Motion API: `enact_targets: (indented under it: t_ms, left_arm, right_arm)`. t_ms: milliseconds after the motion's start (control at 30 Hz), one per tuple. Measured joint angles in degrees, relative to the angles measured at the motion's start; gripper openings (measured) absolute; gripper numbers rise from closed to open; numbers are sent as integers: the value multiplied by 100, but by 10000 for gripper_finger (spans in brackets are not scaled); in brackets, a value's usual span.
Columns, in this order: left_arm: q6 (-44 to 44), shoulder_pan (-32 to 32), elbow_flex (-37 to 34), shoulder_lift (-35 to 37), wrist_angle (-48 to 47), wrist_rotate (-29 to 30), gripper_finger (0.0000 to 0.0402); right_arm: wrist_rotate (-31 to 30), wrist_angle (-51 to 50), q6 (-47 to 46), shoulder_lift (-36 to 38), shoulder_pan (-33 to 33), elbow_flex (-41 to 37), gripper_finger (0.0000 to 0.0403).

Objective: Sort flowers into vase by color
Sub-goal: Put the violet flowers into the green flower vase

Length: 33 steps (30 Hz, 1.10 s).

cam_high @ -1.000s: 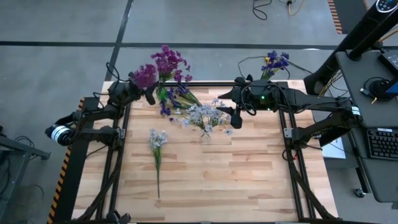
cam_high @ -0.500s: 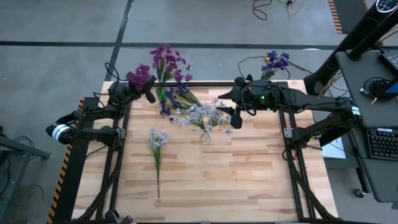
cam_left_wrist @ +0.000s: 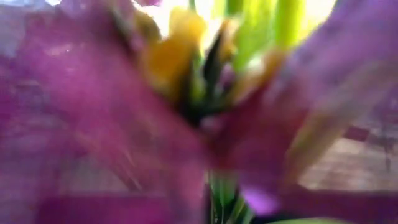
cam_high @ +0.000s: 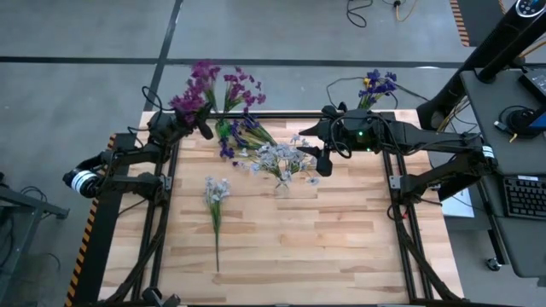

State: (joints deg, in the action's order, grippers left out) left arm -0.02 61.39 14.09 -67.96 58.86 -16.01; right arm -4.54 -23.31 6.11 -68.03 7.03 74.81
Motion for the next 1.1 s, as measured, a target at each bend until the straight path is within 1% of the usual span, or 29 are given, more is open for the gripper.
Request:
enact_targets:
  t_ms: [133, 233, 533, 633, 733, 900, 1100]
  left_arm:
    - [49, 0, 0, 0, -57, 0, 38]
    - [95, 0, 0, 0, -159, 0, 63]
    - [140, 0, 2, 2, -530, 0, 171]
    - [116, 0, 2, 50, -820, 1, 205]
    - [180, 0, 2, 160, -1324, 2, 233]
    - [198, 0, 2, 428, -1919, 15, 260]
    - [206, 0, 3, 903, -2750, 17, 269]
  right_arm:
    - [0, 0, 0, 0, 0, 0, 199]
    - [0, 0, -4, 0, -1, 0, 199]
    - [0, 0, -6, 0, 1, 0, 199]
    - [0, 0, -9, 0, -1, 0, 199]
    - [-1, -1, -33, 0, -1, 0, 199]
    - [-2, 0, -103, 0, 1, 0, 199]
    - [-37, 0, -233, 0, 3, 0, 199]
